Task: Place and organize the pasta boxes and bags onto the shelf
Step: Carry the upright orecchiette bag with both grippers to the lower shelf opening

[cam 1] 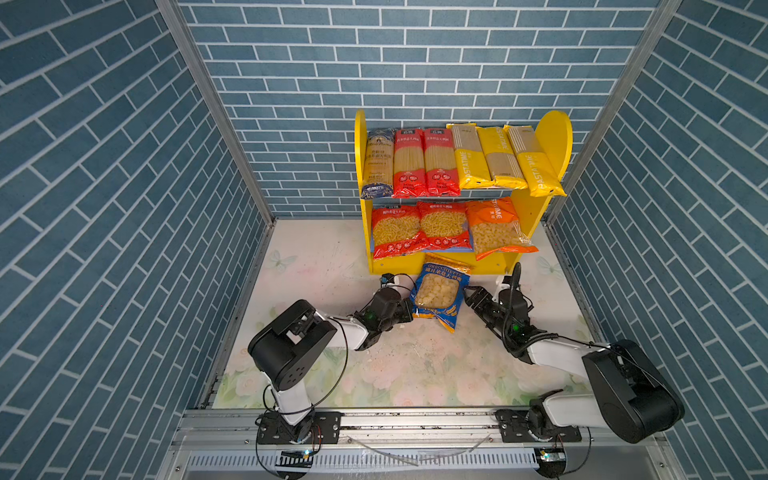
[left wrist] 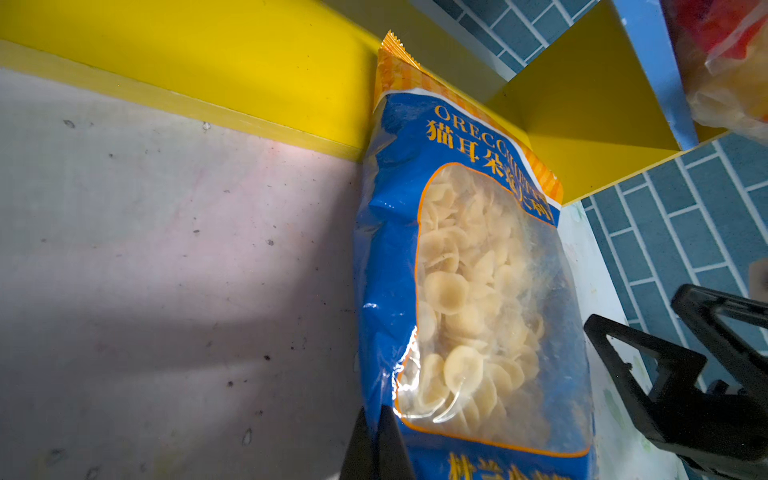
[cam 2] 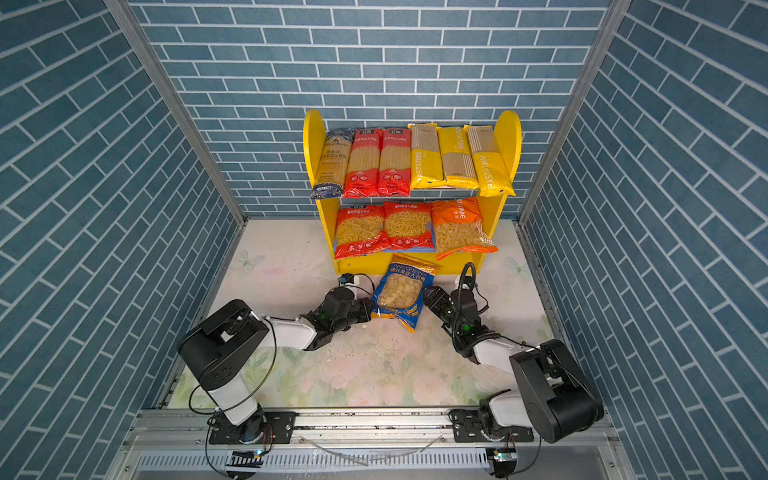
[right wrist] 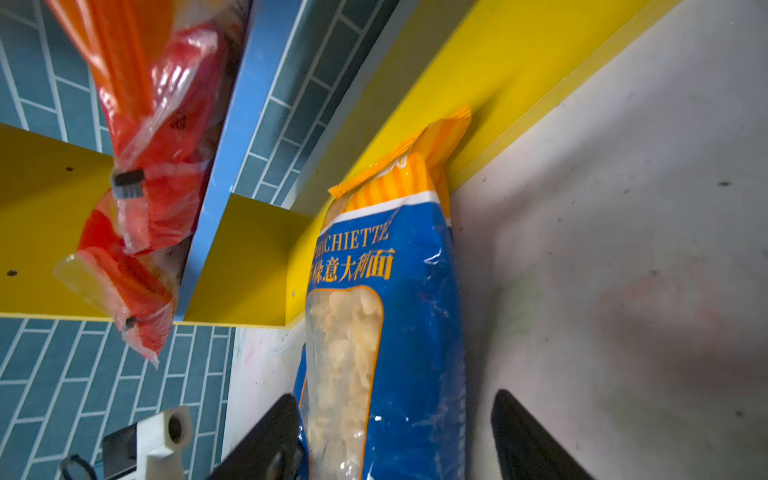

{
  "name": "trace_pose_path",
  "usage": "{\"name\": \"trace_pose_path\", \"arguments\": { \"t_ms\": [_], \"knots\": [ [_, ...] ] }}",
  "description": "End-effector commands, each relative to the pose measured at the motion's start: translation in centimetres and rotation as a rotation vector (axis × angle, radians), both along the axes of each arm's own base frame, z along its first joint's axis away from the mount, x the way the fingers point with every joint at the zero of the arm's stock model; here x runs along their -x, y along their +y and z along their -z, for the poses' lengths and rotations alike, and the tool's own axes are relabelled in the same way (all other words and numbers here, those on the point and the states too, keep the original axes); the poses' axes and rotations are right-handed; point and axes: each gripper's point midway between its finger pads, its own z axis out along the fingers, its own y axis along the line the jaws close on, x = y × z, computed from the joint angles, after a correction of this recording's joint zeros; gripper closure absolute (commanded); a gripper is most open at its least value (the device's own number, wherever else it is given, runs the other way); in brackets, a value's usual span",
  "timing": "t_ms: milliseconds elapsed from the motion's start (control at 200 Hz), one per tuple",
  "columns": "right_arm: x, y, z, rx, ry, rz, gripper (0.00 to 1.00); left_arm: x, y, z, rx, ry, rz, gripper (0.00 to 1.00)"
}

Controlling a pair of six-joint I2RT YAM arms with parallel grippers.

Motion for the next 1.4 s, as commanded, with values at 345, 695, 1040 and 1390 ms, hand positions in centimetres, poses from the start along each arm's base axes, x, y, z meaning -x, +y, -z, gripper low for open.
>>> {"name": "trace_pose_path", "arguments": {
  "t_ms": [345,695,1040,1390],
  "knots": [
    [-2.3,2.9,2.9,-0.028,0.039,-0.079,0.32,-0.3,-2.8,-2.0,-0.028,-0.066,0.058,1.00],
    [-6.2,4.4,-1.2,-0.095,-0.153,-0.067,0.87,-2.1,-3.0,-6.5,-0.191,-0.212,0.104,1.00],
    [-9.2,4.6,-5.5,-0.066,-0.327,-0.042,1.00,-3.4,-3.0,-7.3,-0.217,-0.256,0.080,1.00],
    [-12.1,4.6,-3.3,-0.017,-0.228,-0.028,0.81,-5.2,-3.2,-3.4,-0.188,-0.200,-0.009,1.00]
  ]
}}
